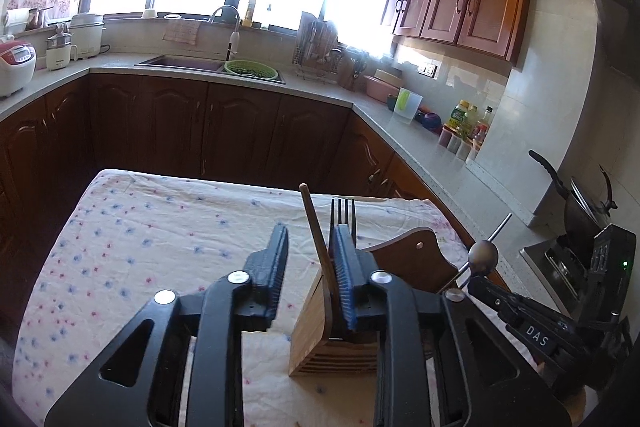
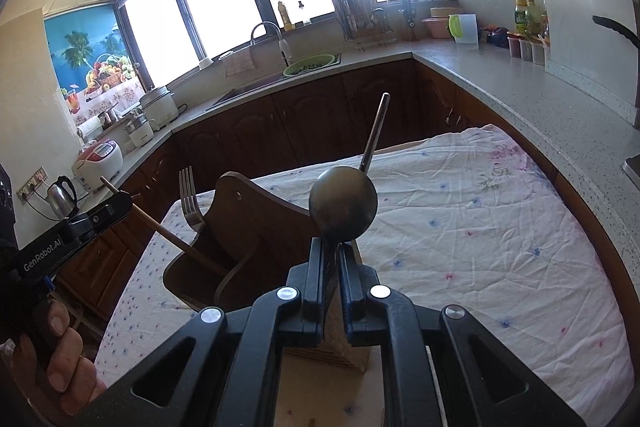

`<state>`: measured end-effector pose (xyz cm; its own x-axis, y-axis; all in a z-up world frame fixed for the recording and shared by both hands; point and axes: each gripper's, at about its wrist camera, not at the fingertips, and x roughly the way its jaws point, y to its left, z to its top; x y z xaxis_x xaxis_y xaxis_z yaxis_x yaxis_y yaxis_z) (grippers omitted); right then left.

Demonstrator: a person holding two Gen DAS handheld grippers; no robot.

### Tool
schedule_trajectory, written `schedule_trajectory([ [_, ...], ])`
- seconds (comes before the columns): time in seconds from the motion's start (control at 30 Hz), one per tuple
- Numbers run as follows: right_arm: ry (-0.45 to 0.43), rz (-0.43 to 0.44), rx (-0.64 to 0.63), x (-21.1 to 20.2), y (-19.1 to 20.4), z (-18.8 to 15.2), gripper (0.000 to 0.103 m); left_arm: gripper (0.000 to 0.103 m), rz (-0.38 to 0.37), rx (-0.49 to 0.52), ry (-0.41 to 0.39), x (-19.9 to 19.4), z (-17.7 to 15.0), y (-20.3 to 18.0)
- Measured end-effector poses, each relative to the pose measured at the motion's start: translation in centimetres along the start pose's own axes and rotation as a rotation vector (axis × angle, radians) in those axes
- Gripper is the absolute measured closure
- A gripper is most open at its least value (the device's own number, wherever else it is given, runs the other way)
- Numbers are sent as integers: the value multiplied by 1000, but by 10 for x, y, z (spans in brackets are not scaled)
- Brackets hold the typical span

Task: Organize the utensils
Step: 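Lower the chopstick and ladle into the wooden holder and open both tools, then move both tools back over the remaining chopsticks on the cloth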

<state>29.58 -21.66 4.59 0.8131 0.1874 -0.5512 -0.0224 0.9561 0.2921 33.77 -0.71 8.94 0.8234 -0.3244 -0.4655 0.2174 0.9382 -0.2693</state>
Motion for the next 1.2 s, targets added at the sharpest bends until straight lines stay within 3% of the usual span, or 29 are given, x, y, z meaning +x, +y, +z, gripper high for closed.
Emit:
schedule_trajectory([
  [0.13,-38,0,18,-19,-5,0,87,49,21,-10,-27,-25,-8,7],
  [0.23,-61,16,42,-36,-11,-5,78,23,23,-36,-40,-47,-20,13],
  [0.3,-75,22,45,-49,-14,-13,70,13,11,-38,-53,-64,-31,16],
  [0.37,-93,21,40,-64,-14,-22,65,0,47,-18,-67,-79,-43,12],
  [0.53,-126,20,13,-101,-9,-50,47,0,129,27,-151,-121,-82,8],
  [0.7,-159,14,-15,-136,-5,-80,27,0,137,154,-75,-142,-118,2],
  [0.77,-161,6,-20,-146,-4,-91,25,0,153,180,-51,-150,-133,1],
  [0.97,-127,-9,-33,-163,-3,-125,22,0,132,131,42,-157,-161,6],
  [1.2,-68,-36,-50,-164,-1,-148,22,0,218,119,135,-145,-181,11],
])
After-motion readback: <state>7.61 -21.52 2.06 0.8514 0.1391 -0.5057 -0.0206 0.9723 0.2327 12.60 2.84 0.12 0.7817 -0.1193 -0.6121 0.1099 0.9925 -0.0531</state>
